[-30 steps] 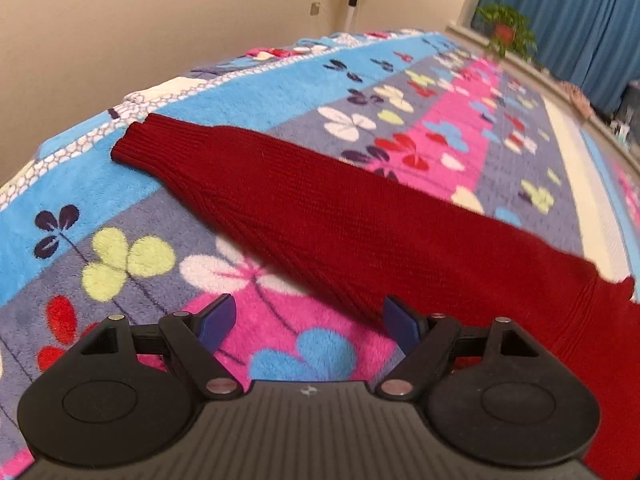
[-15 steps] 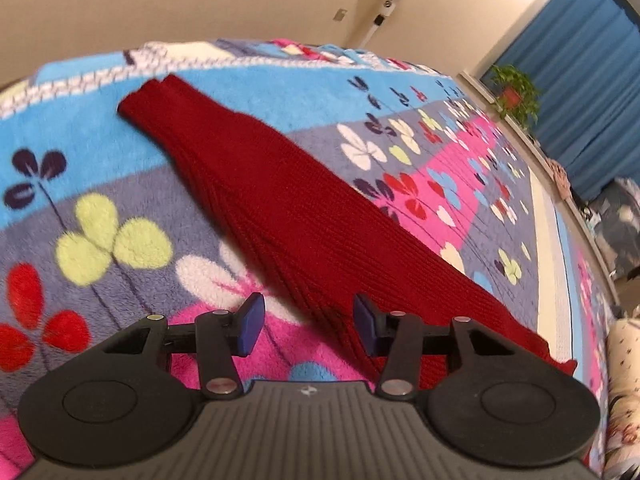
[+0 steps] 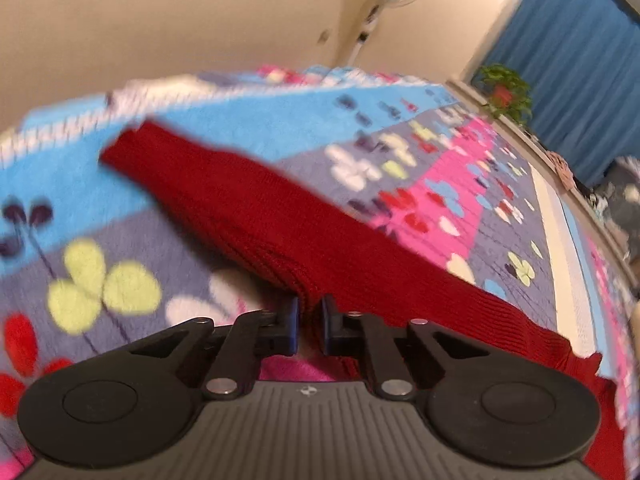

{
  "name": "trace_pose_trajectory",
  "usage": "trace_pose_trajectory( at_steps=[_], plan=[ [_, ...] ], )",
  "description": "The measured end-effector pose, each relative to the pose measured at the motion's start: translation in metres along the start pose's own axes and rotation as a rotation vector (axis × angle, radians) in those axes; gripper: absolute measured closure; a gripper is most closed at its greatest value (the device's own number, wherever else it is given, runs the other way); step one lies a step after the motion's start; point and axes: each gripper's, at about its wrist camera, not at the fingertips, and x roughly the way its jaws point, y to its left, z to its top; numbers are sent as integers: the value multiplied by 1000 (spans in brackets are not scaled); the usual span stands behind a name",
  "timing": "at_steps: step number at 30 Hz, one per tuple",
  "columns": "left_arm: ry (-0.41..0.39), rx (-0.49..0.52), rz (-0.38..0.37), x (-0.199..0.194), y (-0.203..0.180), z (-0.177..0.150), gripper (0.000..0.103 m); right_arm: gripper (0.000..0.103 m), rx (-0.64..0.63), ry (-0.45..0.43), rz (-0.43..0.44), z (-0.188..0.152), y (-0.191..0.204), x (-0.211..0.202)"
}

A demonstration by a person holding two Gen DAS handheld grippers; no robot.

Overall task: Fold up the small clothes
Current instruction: 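Grasp the sleeve with the left gripper and fold it across the sweater body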

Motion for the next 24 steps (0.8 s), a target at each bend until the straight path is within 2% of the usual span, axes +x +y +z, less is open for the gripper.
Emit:
trace_pose_trajectory(
  at_steps=[4,9,12,13,15,16,17,18,21,24],
  plan=[
    [-114,158,-32,-35,-44,-7,93,31,10,-17,12,3,-1,-6],
    [-191,389,-168,-82,-136,-41,94,31,-3,-43,29,7,1,-12],
    [-209,501,-303,-116,-207,-82,94,31,-5,-49,40,7,1,-15],
    [-202,553,-368,-128,-231,-99,93,31,-2,-50,41,7,1,-16],
    [-130,677,-529,-148,-274,-136,90,31,8,-52,42,8,-2,-17],
    [-75,738,-605,-157,-289,-155,83,31,13,-53,42,9,-3,-17],
    [-27,786,-655,-163,-300,-170,72,31,15,-52,41,9,-2,-17],
    [-1,825,-675,-170,-305,-185,69,31,16,-52,41,9,-2,-17],
    [12,885,-681,-184,-291,-203,68,31,17,-50,42,8,-5,-17],
    [30,930,-636,-186,-255,-202,68,31,21,-57,41,8,-7,-20]
  ],
)
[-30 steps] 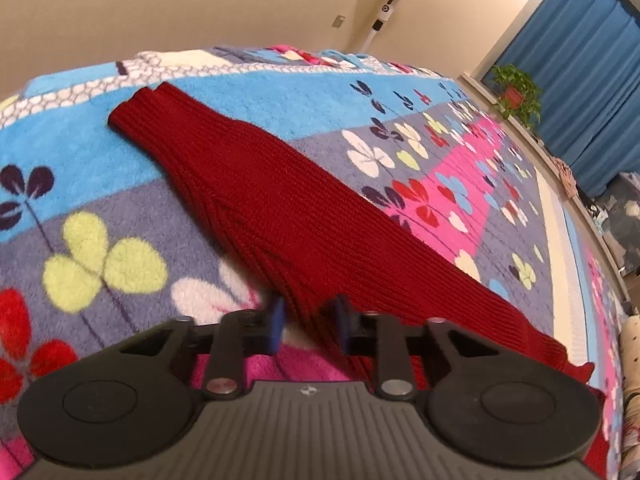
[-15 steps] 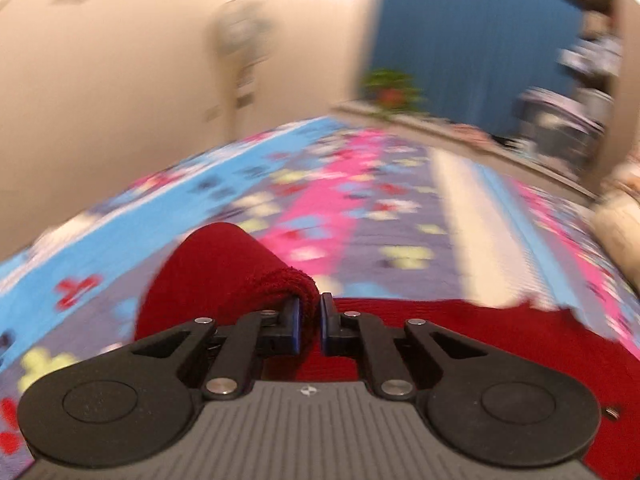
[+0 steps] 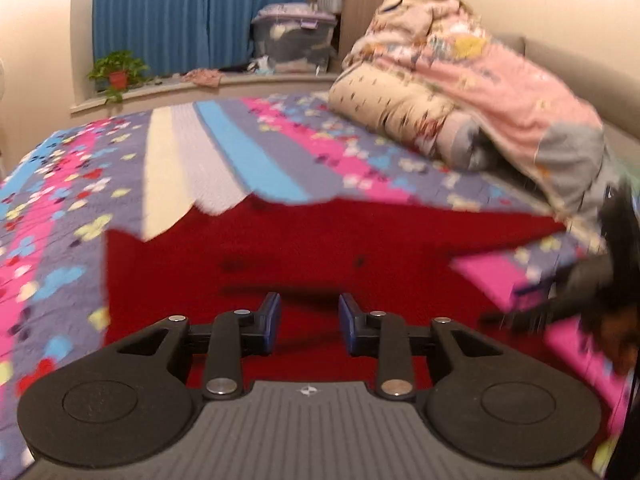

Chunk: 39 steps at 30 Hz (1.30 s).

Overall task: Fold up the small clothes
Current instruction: 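Grasp the sleeve with the left gripper and fold it across the sweater body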

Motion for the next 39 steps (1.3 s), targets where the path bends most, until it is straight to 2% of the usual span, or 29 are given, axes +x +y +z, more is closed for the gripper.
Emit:
trace_pose_trajectory(
  at_steps=[5,7,8,9,11,12,14,16,17,22,26,29,36,38,39],
  plan=[
    [96,14,74,-51,40,-53,68,31,1,-16,2,-2,2,-5],
    [139,14,89,-71,57,-73,68,34,7,-29,4,-2,3,-8],
    [158,22,98,-79,61,-83,68,43,12,-41,10,-2,4,-11],
    [173,26,100,-88,66,-92,68,62,19,-59,24,-2,4,-14],
    [195,13,101,-96,75,-112,68,86,49,-111,73,2,3,-22],
    [215,-7,104,-97,81,-122,68,87,74,-143,96,4,2,-27],
    [316,-4,105,-88,87,-139,68,87,107,-191,113,8,-1,-32],
    [394,63,160,-78,86,-150,65,85,115,-223,133,11,0,-33],
    [400,74,162,-75,84,-151,64,85,110,-229,143,13,2,-31],
    [408,38,118,-65,93,-148,64,68,-3,-255,207,20,33,-18],
    [409,-24,84,-65,103,-145,63,51,-162,-311,189,24,74,-4],
    [403,-33,67,-65,102,-144,62,40,-249,-314,153,33,101,12],
    [385,-77,39,-64,108,-147,59,39,-447,-250,68,43,144,60],
    [382,-65,38,-63,107,-147,58,41,-465,-228,51,47,147,71],
    [381,-61,37,-62,107,-148,58,46,-457,-230,52,50,147,72]
  ],
)
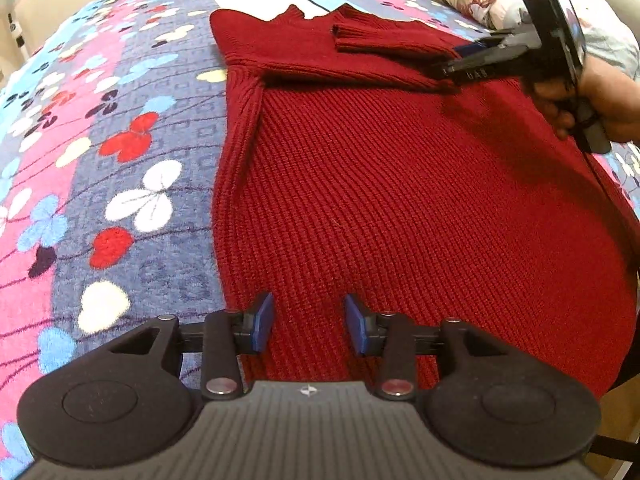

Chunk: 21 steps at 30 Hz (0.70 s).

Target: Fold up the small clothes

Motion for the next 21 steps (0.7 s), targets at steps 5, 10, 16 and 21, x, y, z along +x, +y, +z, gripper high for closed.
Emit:
trace_pose_trajectory(
  at_steps=[5,10,16,21],
  plan=[
    [-2,-7,-15,3,3,2,57,91,298,-165,-18,12,-50,-27],
    [-1,-1,-11,7,2,5,54,87,683,-111,-88,-10,-102,-27],
    [-3,1,-9,7,2,4,53,69,871,121,-4,-38,-119,3],
    [-7,4,-12,6,2,3,53,67,872,106,-41,-38,-124,1]
  ],
)
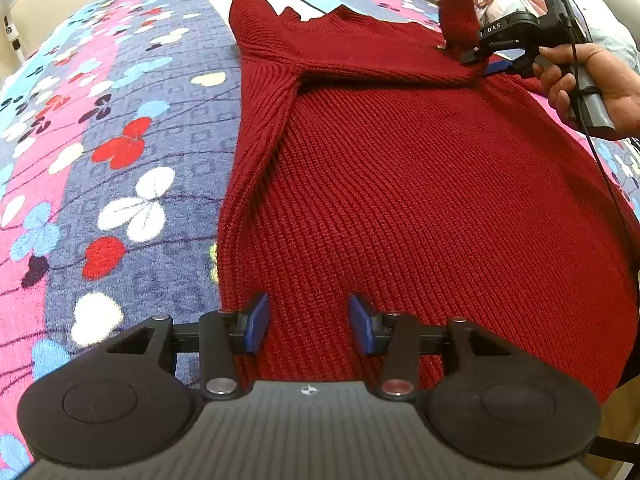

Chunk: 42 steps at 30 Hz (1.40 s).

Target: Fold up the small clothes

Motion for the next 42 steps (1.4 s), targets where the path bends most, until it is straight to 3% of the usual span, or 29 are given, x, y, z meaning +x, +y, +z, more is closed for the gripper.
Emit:
trace_pose_trajectory(
  at_steps=[10,11,12,16,20,22,25,30,34,38,42],
  plan=[
    [2,2,-2,1,0,1,52,66,156,-14,-72,13,-34,1],
    [2,2,-1,1,-1,1,52,68,168,-14,-78,13,-37,1],
    [2,2,-1,0,-1,1,52,80,172,-24,-88,13,-37,0],
    [3,2,-1,1,0,1,52,85,185,-90,-68,15,-38,-9],
    [4,3,2,1,-1,1,52,79,212,-27,-149,13,-49,-4],
    [8,4,5,1,-2,2,52,79,224,-36,-146,14,-54,-8],
    [14,5,15,2,-3,3,52,69,122,-161,-300,18,-47,-32],
    [17,4,33,0,-6,6,52,66,156,-228,-304,25,-75,-59],
    [-54,-15,56,-15,-5,11,52,64,227,-210,-289,27,-116,-67],
    [-176,-98,115,-32,5,21,52,58,303,-206,-300,29,-164,-71],
    [-230,-174,174,-36,14,30,52,54,417,-212,-297,33,-217,-74]
  ],
)
